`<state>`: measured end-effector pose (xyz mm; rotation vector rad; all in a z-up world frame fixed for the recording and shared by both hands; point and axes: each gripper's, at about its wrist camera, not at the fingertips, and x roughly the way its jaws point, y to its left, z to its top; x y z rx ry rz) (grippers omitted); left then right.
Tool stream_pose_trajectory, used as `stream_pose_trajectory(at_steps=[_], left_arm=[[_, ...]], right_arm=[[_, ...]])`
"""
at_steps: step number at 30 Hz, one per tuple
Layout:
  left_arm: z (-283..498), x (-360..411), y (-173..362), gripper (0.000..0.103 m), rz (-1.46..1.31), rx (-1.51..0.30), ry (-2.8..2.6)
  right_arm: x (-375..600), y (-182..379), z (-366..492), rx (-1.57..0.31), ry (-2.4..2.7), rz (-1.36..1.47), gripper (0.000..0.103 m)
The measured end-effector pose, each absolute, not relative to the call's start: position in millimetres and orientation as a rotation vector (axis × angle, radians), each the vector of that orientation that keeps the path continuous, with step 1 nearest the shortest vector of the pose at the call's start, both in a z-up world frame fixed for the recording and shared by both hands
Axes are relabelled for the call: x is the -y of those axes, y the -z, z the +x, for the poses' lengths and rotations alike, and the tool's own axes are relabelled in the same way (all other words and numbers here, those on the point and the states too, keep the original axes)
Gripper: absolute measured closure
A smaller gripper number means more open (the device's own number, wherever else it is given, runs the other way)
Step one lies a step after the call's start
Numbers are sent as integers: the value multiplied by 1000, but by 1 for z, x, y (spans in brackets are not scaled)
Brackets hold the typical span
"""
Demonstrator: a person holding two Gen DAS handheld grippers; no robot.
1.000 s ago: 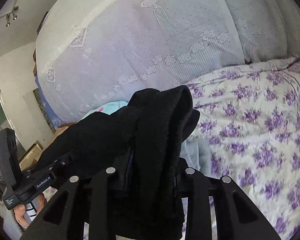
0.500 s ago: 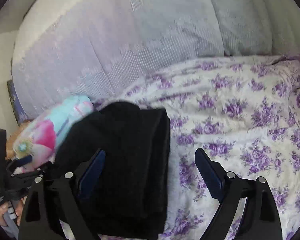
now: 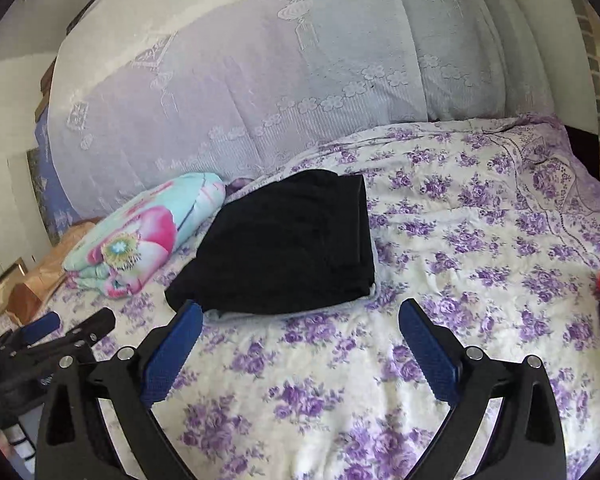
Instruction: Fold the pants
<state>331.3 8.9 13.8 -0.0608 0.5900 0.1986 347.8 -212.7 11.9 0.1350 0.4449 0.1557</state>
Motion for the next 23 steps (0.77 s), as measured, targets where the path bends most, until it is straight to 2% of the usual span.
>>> stream_pose_trajectory(at_steps=[15,23], left_arm=[[313,-2,-18,5,21,-466,-239],[312,-1,-18,5,10,-482,-217]], right_arm=[[212,-13,349,-421,-190,151,4],[210,-16,345,-411,-201,145,4]])
